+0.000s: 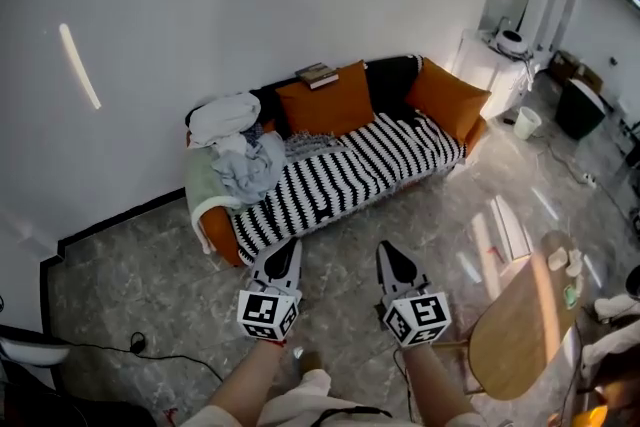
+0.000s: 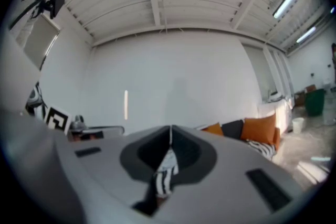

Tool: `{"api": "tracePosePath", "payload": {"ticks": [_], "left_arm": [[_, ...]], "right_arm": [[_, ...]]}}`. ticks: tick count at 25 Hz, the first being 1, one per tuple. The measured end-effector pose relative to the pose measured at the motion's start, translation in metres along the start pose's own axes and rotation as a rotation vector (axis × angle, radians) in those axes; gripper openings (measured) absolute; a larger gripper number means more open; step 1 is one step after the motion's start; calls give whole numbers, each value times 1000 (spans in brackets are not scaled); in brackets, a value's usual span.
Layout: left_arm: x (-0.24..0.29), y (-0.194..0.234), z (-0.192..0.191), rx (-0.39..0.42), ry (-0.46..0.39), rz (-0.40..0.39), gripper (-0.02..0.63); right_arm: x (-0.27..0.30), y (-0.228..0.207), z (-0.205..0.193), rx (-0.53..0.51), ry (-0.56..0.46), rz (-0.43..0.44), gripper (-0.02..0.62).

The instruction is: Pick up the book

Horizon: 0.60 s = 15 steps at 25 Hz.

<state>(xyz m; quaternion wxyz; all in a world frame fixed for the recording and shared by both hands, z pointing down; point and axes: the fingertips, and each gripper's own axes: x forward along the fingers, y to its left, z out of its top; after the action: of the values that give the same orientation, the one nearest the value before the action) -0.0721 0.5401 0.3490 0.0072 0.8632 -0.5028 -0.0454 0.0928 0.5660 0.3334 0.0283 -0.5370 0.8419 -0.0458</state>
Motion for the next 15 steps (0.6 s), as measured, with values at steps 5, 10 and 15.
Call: {"api": "tracePosePath", "payload": {"ticks": [5,10,15], "left_arm": [[20,29,-4,-6,-1,8,21],[29,63,-8,-11,10,25,21],[40,80,-8,-22,3,35,21]], "right_arm": [[27,-18,-5,18,11,-24,14],[50,-26,-11,31,17,-48,14],[67,-27,-15,48,23,-47,14]]}}
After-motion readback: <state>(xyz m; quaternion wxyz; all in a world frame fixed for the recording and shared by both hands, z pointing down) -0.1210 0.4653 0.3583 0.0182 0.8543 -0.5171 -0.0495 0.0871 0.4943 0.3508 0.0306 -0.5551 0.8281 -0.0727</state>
